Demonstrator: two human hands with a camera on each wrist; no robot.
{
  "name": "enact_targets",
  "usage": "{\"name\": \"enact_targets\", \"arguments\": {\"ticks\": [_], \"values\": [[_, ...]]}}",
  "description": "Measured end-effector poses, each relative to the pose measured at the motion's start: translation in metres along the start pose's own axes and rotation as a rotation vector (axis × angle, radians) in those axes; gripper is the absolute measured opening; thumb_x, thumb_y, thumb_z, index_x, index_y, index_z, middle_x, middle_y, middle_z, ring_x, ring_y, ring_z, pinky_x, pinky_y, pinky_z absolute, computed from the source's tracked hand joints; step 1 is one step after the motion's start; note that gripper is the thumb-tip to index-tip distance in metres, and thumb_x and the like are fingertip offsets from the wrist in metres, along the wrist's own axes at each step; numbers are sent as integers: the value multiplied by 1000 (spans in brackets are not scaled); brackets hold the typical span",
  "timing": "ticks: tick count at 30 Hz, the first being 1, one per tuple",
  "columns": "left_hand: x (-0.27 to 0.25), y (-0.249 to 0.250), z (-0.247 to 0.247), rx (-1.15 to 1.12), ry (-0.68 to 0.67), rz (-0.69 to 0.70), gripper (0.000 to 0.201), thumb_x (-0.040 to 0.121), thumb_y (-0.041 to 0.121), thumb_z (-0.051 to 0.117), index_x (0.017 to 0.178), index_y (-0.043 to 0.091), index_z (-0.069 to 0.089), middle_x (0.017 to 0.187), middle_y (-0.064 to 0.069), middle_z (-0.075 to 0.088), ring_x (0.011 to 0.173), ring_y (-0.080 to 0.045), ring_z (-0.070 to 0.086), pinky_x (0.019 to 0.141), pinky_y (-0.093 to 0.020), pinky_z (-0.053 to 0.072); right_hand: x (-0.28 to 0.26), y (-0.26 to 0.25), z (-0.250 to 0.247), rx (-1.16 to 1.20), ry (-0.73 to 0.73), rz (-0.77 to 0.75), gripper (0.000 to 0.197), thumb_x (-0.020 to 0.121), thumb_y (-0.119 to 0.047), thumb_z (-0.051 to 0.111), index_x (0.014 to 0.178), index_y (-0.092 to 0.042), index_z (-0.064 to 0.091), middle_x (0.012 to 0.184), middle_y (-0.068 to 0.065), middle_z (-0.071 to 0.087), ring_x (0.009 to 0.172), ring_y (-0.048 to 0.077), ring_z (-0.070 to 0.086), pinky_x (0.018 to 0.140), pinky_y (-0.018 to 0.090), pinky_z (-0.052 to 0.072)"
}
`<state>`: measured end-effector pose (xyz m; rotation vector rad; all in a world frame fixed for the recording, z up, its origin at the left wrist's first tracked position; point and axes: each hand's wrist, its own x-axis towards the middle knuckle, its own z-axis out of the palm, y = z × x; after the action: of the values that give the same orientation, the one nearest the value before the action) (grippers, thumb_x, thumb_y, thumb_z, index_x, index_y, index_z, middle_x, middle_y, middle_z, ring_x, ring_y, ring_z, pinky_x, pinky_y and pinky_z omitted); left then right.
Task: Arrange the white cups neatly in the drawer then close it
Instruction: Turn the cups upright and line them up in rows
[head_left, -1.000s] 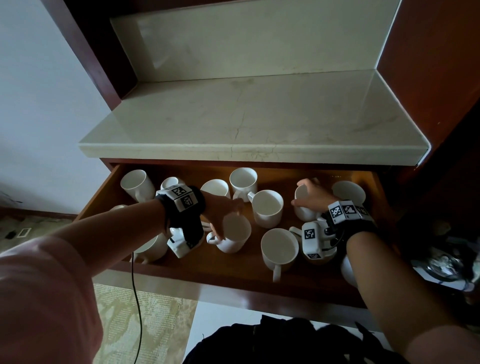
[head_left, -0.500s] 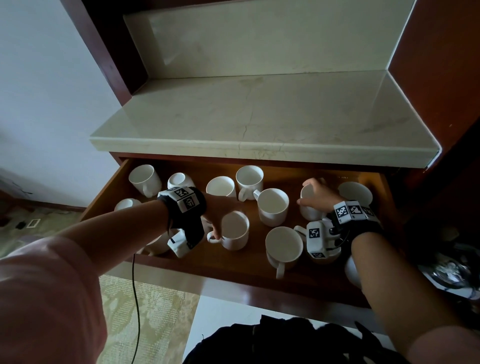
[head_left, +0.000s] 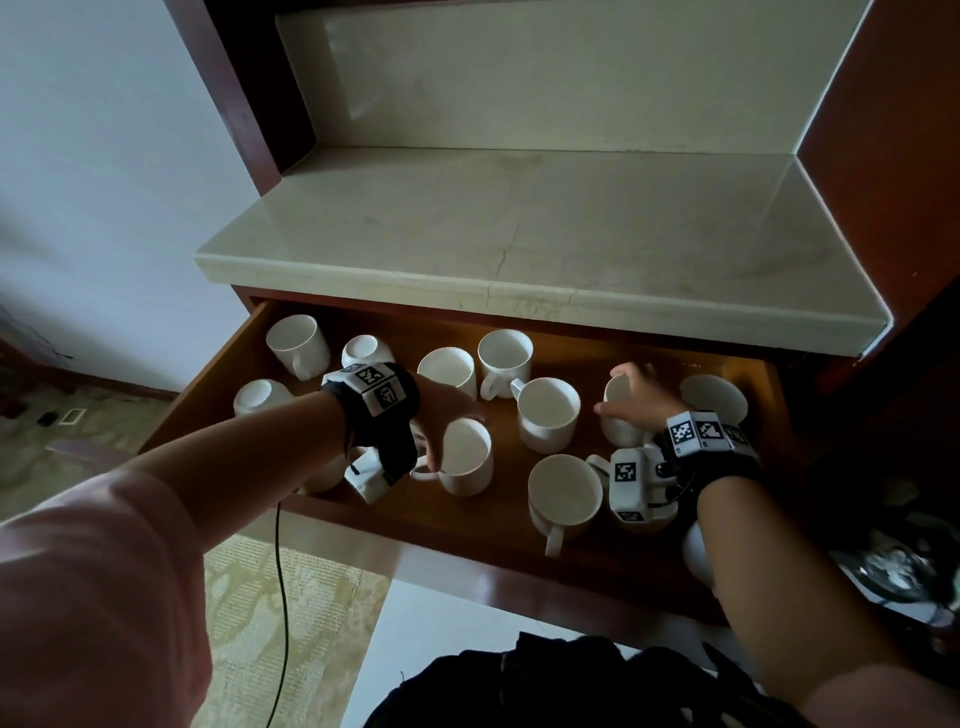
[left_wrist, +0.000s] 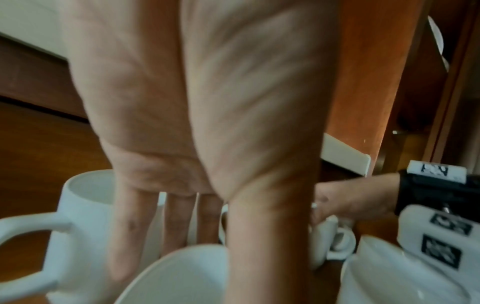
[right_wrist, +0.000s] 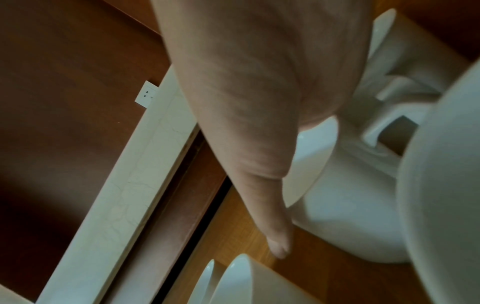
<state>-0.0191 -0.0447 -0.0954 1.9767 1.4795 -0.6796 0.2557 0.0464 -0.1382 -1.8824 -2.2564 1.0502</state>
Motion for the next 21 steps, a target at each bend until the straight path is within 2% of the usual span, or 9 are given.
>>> {"name": "enact_targets", "arguments": {"ticks": [3, 6, 8, 12, 17, 21], "values": [[-7, 2, -14, -112, 39, 16, 101, 69, 33, 83, 149, 25, 23, 144, 5, 44, 133, -12, 40, 110, -31, 33, 0, -3, 0, -52, -19, -25, 82, 80, -45, 68, 146, -21, 26, 153, 8, 15, 140, 33, 20, 111, 49, 28], [-11, 0, -27, -239, 155, 10, 87, 72, 38, 80, 144, 23, 34, 138, 6, 50, 127, -11, 48, 107, -35, 41, 2, -4, 1, -74, -18, -63, 84, 83, -45, 65, 149, -18, 20, 157, 6, 7, 144, 33, 8, 115, 50, 20], [-15, -4, -31, -294, 225, -15, 77, 74, 41, 78, 140, 24, 41, 134, 7, 54, 122, -10, 52, 104, -36, 44, 2, -5, 4, -90, 7, -84, 84, 84, -45, 64, 149, -15, 20, 158, 7, 8, 145, 31, 5, 116, 48, 16], [-25, -13, -35, -323, 302, -106, 62, 81, 39, 71, 136, 23, 47, 133, 5, 55, 121, -12, 53, 102, -34, 45, 0, -9, 8, -137, 74, -106, 80, 84, -45, 63, 148, -14, 25, 157, 9, 17, 145, 30, 8, 117, 47, 15], [-32, -34, -35, -315, 297, -182, 58, 85, 44, 65, 136, 24, 47, 138, 2, 52, 124, -14, 51, 104, -34, 44, -5, -22, 4, -187, 47, -110, 76, 85, -48, 60, 145, -13, 29, 152, 10, 27, 142, 31, 14, 114, 50, 20], [-41, -55, -32, -302, 327, -197, 55, 87, 44, 62, 136, 21, 49, 134, 0, 55, 119, -14, 53, 102, -30, 41, -15, -27, 4, -199, 25, -112, 78, 84, -49, 61, 146, -14, 28, 152, 9, 28, 141, 28, 21, 114, 43, 24]]}}
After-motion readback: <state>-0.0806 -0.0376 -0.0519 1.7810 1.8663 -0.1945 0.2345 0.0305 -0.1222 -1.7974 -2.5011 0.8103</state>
